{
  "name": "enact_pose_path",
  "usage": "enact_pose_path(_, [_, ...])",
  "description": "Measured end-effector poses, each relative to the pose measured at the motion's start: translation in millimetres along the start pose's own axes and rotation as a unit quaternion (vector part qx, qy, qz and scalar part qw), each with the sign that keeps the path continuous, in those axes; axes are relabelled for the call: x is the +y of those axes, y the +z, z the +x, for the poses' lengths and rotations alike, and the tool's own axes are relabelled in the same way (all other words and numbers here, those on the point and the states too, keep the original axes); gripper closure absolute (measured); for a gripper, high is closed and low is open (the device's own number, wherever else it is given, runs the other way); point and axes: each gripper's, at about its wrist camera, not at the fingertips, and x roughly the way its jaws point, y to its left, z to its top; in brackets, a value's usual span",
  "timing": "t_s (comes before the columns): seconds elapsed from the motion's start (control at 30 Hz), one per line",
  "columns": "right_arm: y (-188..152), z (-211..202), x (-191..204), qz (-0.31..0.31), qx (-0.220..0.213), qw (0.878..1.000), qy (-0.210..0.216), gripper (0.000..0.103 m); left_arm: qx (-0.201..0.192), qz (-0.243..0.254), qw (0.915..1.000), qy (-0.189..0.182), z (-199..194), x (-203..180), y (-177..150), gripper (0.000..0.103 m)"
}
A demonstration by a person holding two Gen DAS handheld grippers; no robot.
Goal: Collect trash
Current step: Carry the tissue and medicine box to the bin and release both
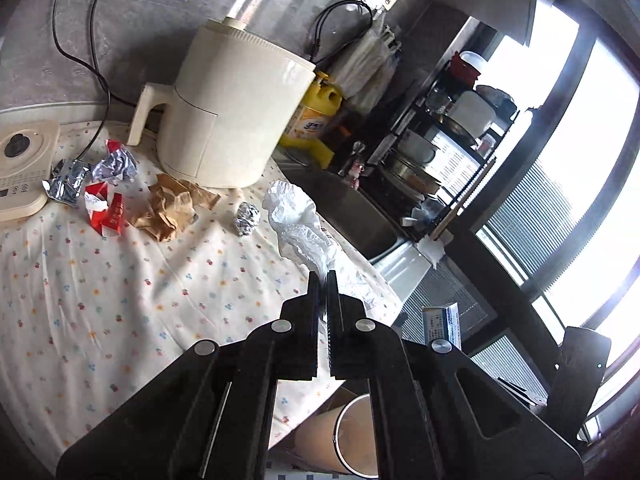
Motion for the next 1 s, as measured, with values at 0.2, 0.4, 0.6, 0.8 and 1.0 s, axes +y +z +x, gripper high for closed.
enact_pose_path(0.2, [-26,-33,-42,0.030,0.002,0.999,-0.021,0.038,0.032,0.013,0.9992,-0.018,14,-41,-33,0.099])
enact_pose_path(0.4, [-58,-58,-87,0.060,0.010,0.997,-0.042,0.038,0.065,0.025,0.9970,-0.033,30,-79,-71,0.099])
enact_pose_path(0.6, [-90,-76,-132,0.081,0.026,0.994,-0.065,0.038,0.092,0.027,0.9945,-0.043,42,-110,-117,0.099])
enact_pose_path(0.8, [-119,-87,-174,0.090,0.050,0.991,-0.091,0.038,0.116,0.012,0.9918,-0.052,61,-130,-167,0.099])
enact_pose_path(1.0, [-137,-92,-206,0.092,0.071,0.986,-0.116,0.038,0.145,-0.006,0.9874,-0.062,88,-142,-214,0.099])
